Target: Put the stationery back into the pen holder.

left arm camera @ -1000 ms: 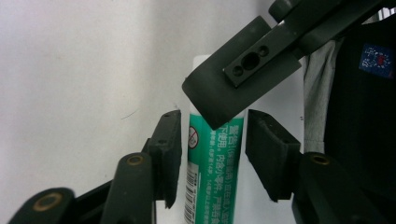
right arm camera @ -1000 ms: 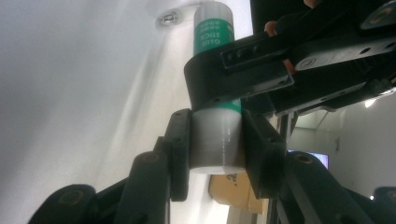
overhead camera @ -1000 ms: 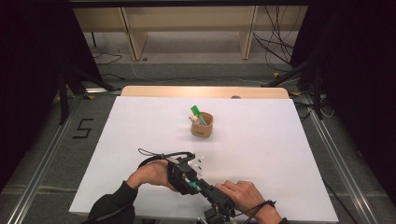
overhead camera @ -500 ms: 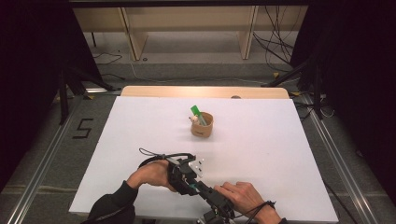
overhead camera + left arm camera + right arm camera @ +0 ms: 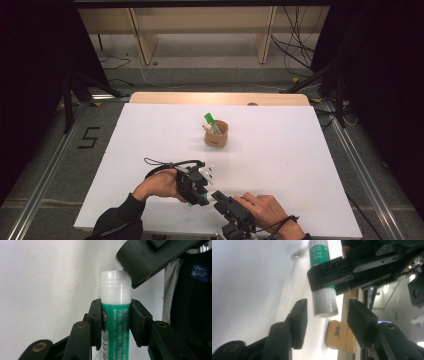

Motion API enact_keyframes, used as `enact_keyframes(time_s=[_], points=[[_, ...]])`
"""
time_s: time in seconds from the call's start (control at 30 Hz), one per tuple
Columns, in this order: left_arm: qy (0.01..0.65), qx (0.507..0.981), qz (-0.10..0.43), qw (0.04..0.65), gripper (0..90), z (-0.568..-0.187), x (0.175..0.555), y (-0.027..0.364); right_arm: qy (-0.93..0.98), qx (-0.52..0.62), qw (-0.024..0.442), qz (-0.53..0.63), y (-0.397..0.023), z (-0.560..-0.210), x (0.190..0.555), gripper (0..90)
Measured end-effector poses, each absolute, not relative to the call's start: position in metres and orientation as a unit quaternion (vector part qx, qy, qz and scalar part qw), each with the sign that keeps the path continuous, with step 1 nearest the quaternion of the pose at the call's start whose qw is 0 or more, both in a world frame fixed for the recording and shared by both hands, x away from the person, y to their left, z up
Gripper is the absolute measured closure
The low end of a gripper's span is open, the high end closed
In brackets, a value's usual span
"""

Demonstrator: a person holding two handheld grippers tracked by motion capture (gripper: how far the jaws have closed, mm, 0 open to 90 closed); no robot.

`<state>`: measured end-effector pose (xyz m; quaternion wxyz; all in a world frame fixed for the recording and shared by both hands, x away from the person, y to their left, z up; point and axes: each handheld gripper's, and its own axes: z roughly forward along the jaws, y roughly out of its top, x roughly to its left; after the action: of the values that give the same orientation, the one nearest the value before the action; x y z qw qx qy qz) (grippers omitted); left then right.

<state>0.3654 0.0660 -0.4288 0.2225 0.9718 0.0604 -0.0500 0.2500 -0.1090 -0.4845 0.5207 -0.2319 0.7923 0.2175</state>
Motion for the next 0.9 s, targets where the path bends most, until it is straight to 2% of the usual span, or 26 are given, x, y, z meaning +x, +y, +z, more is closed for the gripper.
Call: enact_keyframes(time_s=[0.2,0.57,0.8,0.9], points=[[0.094,0.964,-0.037,0.247,65.4,-0.425,0.372,0.075,0.806,-0.175,0.507,0.249,-0.115,-0.476,0.254,47.0],[0.190,0.930,0.035,0.313,65.4,-0.417,0.390,0.092,0.822,-0.044,0.466,0.324,-0.134,-0.457,0.267,42.1],[0.250,0.894,0.075,0.363,65.4,-0.413,0.400,0.096,0.832,0.072,0.407,0.371,-0.147,-0.447,0.276,38.9],[0.271,0.881,0.087,0.379,65.4,-0.414,0.404,0.098,0.825,0.134,0.367,0.408,-0.157,-0.441,0.281,37.2]])
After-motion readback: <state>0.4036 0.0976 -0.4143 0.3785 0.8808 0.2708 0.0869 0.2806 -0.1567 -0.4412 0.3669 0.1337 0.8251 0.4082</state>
